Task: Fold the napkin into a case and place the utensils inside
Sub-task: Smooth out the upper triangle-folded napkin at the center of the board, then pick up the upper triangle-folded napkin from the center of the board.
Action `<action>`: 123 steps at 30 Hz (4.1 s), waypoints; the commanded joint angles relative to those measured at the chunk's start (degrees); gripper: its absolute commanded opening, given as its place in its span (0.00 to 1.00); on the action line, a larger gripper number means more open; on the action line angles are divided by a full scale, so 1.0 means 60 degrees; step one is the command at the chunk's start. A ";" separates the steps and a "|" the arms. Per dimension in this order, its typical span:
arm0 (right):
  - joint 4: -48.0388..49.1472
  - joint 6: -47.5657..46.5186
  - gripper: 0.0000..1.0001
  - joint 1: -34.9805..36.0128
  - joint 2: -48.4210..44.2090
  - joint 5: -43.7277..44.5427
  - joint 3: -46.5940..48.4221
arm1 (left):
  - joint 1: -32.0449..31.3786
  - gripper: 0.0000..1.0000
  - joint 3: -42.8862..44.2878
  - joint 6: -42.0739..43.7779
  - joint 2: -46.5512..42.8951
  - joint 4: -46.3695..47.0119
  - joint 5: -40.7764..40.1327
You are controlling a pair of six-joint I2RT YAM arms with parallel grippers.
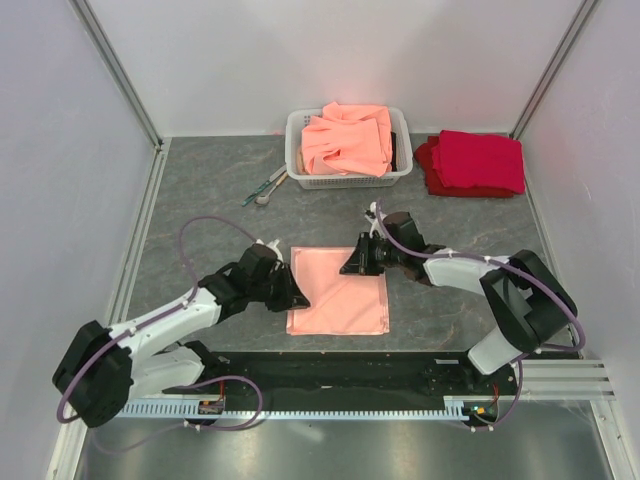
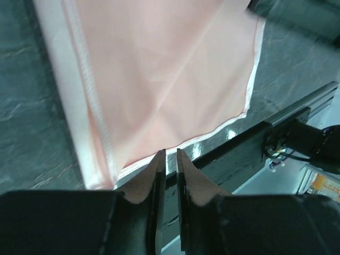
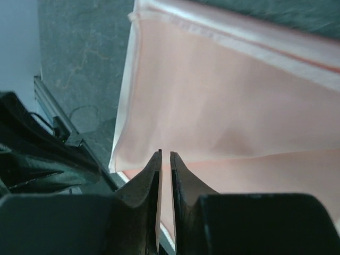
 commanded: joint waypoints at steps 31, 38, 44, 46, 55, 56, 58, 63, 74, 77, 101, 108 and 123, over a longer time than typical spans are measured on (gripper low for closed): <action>-0.1758 0.0680 0.31 0.1048 -0.3265 0.2027 -0.3172 | -0.1007 0.22 0.0679 0.0231 0.2937 0.2046 0.0366; -0.2606 0.0885 0.30 0.0258 -0.3705 0.3243 -0.3774 | -0.1651 0.22 0.0767 0.0202 0.3699 0.2266 0.0102; -0.3440 0.0740 0.31 -0.0432 -0.3808 0.3902 -0.3425 | -0.1930 0.30 0.1658 0.0188 0.3101 0.1915 0.0612; -0.3734 0.0564 0.32 -0.0461 -0.3662 0.4107 -0.2810 | -0.1989 0.34 0.1967 0.0202 0.2574 0.1594 0.0833; -0.5564 -0.1677 0.57 0.0502 -0.2841 0.5761 0.0369 | -0.0308 0.43 0.2936 0.0993 0.0349 -0.1190 -0.0573; -0.5871 -0.1794 0.60 0.1187 -0.2812 0.5981 0.0762 | 0.0435 0.44 0.2660 0.1022 0.0171 -0.1278 -0.0470; -0.6092 -0.1985 0.67 0.1821 -0.2680 0.5998 0.1043 | 0.1157 0.44 0.2394 0.1095 -0.0195 -0.1381 -0.0236; -0.6386 -0.2015 0.70 0.4237 -0.2023 0.6173 0.1731 | 0.2580 0.43 0.1866 0.1140 -0.0710 -0.1688 -0.0089; -0.6533 -0.1971 0.53 0.6584 0.0424 0.6847 0.3153 | 0.3035 0.40 0.1251 0.0979 -0.0533 -0.1294 0.0702; -0.6562 -0.2073 0.52 0.6702 0.0659 0.6877 0.3285 | 0.3050 0.39 0.1104 0.0979 -0.0680 -0.1265 0.0717; -0.5990 -0.2147 0.52 0.6980 0.1670 0.6788 0.2276 | 0.3211 0.39 0.0811 0.1198 -0.0797 -0.1235 0.0834; -0.6152 -0.1898 0.38 0.7229 0.1992 0.7813 0.1865 | 0.3299 0.40 0.0694 0.1081 -0.0870 -0.1264 0.0790; -0.6094 -0.1240 0.00 0.7113 0.0925 0.7319 0.3036 | 0.3358 0.57 0.0840 0.0716 0.0154 -0.0709 0.1067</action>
